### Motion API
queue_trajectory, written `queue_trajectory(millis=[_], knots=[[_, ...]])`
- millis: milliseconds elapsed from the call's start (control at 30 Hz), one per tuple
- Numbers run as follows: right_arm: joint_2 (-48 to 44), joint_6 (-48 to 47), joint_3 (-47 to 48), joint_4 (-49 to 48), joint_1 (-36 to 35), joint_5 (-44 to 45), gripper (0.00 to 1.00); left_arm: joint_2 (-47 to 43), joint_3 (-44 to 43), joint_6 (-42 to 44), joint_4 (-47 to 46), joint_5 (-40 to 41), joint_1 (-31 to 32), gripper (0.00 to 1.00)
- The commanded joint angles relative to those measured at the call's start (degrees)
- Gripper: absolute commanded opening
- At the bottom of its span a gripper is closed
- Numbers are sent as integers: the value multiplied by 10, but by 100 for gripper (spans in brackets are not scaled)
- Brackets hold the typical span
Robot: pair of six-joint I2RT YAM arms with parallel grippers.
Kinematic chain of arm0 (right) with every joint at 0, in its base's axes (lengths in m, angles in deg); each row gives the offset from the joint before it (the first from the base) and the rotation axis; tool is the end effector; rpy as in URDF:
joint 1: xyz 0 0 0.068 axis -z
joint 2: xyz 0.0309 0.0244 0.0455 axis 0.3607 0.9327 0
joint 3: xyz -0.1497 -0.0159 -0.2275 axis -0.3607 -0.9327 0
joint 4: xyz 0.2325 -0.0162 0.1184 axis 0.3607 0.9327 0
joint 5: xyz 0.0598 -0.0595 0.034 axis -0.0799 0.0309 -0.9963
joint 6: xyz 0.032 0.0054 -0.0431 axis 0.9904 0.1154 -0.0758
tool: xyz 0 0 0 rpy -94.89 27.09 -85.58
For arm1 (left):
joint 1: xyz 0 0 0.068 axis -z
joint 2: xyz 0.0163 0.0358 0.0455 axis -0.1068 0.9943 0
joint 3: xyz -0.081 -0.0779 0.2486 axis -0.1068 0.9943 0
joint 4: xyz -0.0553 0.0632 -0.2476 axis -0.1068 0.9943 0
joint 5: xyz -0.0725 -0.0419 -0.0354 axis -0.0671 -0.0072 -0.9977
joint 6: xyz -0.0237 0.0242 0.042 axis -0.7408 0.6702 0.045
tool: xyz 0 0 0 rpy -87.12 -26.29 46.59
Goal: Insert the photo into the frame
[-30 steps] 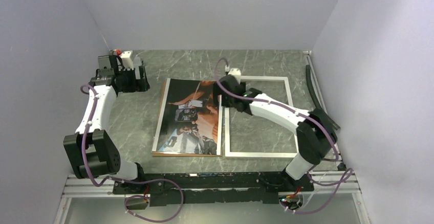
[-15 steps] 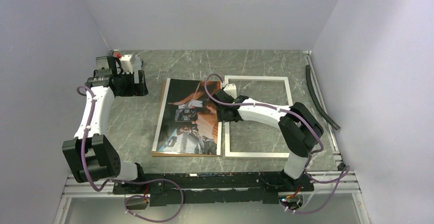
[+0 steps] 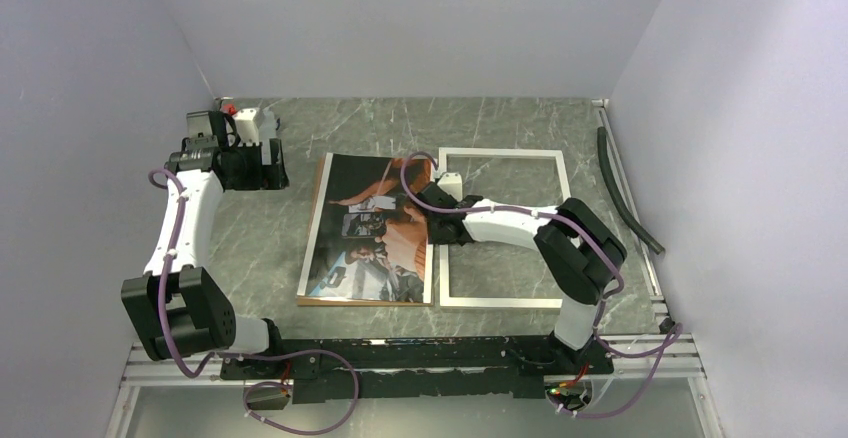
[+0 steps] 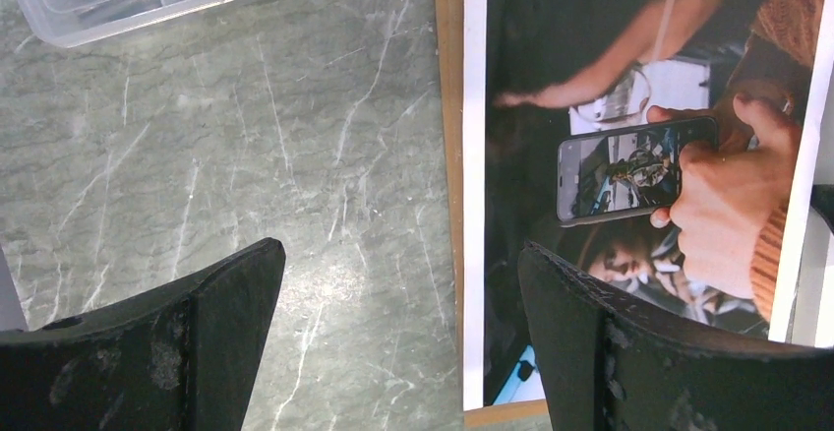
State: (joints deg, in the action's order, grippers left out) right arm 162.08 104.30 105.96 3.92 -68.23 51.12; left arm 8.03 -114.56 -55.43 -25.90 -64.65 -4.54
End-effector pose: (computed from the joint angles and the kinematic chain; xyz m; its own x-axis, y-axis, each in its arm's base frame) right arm 0.2453 0.2430 0.1556 -0.8303 -0.0417 -0.5557 -0.0425 0.9990 -0.0115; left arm 0.2823 0.0428 0.3117 -0.7655 -0.0530 -0.6413 0.0678 0.9844 -0.1622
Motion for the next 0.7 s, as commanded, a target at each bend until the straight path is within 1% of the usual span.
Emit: queue_trajectory(millis=[0, 67, 267, 600, 667], knots=[[22, 17, -14, -24, -6, -17, 42, -22, -14, 13, 6, 12, -2, 95], [36, 19, -9, -29, -14, -26, 37, -24, -16, 18, 9, 16, -2, 95], [80, 20, 35, -24, -52, -34, 32, -30, -11, 24, 4, 27, -2, 95], [117, -5, 101, -26, -71, -67, 28, -32, 7, 25, 6, 24, -3, 95], [116, 2, 115, -12, -71, -68, 25, -35, 10, 27, 8, 20, -2, 95]])
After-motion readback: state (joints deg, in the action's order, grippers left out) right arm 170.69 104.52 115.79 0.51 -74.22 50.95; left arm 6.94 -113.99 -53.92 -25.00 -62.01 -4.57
